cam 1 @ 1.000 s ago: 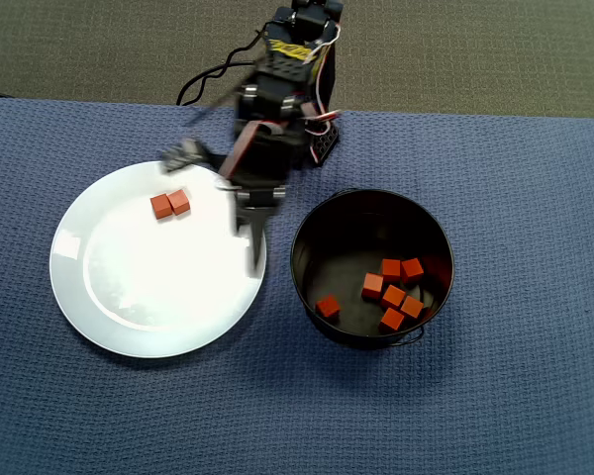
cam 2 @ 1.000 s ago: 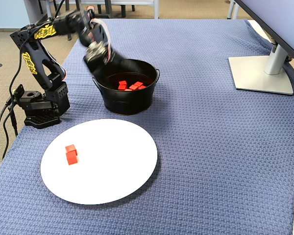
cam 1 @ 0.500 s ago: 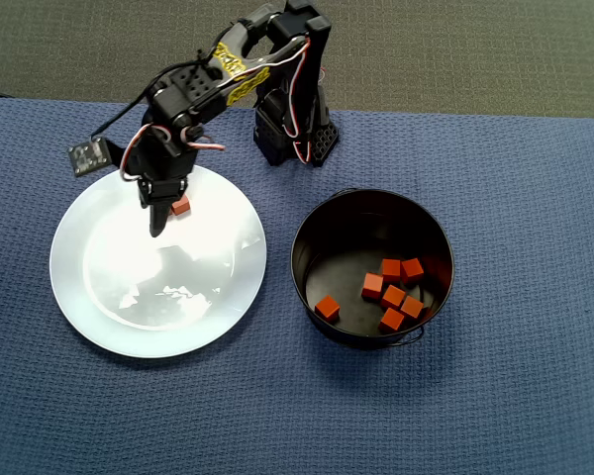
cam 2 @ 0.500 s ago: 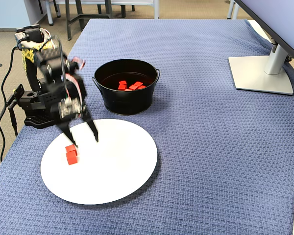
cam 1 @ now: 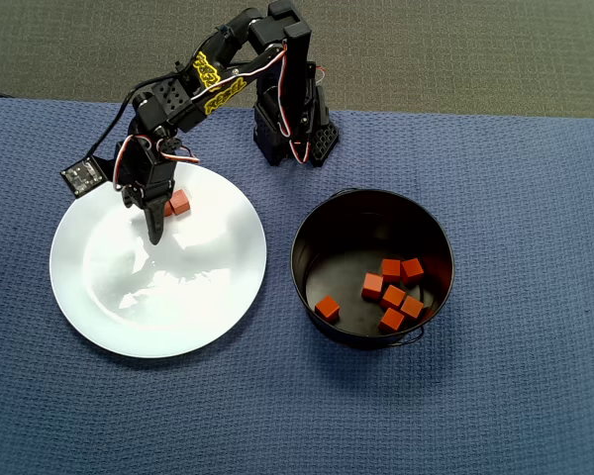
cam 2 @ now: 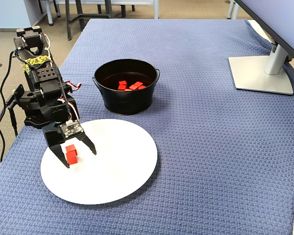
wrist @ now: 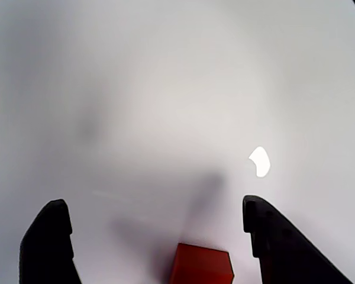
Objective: Pick up the red cubes from the white plate and place them in the black recipient
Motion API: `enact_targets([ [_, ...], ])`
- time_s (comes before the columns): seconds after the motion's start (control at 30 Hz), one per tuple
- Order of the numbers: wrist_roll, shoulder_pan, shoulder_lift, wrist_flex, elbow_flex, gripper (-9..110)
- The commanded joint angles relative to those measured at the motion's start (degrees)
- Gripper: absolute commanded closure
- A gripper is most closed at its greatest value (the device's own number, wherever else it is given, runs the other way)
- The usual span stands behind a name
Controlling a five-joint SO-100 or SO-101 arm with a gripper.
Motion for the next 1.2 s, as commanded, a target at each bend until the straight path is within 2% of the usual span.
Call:
enact_targets([
  [0.0,0.5,0.4,0.5,-1.3,0.6,68],
  [0.87,5.6,-2.2,8.0,9.1,3.9,80],
  [0.93,5.9,-2.1,7.8,8.7,3.9,84],
  [1.03,8.4,-2.4,7.4,5.2,4.4,101],
  [1.17,10.2,-3.2,7.4,4.8,3.3,102],
])
